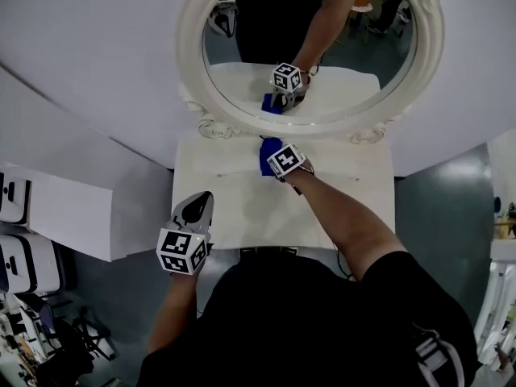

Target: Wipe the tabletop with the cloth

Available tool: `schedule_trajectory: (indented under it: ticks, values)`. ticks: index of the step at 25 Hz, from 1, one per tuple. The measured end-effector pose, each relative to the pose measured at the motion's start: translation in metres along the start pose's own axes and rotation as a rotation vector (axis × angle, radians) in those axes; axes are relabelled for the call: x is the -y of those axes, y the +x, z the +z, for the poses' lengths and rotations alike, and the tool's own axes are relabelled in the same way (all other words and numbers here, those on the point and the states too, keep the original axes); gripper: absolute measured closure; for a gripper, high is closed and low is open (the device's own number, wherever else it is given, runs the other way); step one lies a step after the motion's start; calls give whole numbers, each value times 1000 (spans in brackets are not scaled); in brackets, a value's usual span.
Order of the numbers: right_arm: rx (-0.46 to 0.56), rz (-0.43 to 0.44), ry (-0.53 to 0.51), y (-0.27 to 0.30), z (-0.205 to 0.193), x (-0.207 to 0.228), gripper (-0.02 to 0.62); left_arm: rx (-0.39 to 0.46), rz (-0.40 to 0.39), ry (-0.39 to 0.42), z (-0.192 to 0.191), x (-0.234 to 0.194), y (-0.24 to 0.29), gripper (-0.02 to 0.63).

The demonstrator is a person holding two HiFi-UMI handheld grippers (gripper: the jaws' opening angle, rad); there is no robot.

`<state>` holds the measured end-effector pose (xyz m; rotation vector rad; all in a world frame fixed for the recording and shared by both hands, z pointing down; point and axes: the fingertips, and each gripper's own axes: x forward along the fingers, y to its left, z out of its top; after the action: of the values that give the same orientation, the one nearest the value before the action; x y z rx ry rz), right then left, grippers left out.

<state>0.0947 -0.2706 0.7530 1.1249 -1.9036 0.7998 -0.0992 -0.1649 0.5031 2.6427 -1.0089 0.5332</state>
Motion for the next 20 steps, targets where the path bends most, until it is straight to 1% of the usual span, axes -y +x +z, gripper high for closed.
schedule_trajectory:
  ticks: [1, 2, 7, 10, 17, 20]
  values:
    - [3, -1, 18, -6, -7, 8, 555, -2, -12, 4, 1, 6, 4, 594]
    - [-4, -21, 32, -12, -16, 19, 555, -5, -25, 8, 2, 11, 8, 594]
    - [-38, -145, 90, -52, -60, 86, 555, -13, -88, 42, 11, 45, 31, 594]
    - [-35, -145, 146, -71, -82, 112, 555, -9, -118, 58, 22, 62, 44, 594]
    - [-60, -221, 258, -114, -136, 177, 555, -8, -185, 83, 33, 96, 74, 594]
    - [-66, -247, 291, -129, -155, 198, 555, -14, -211, 93, 35, 109, 85, 594]
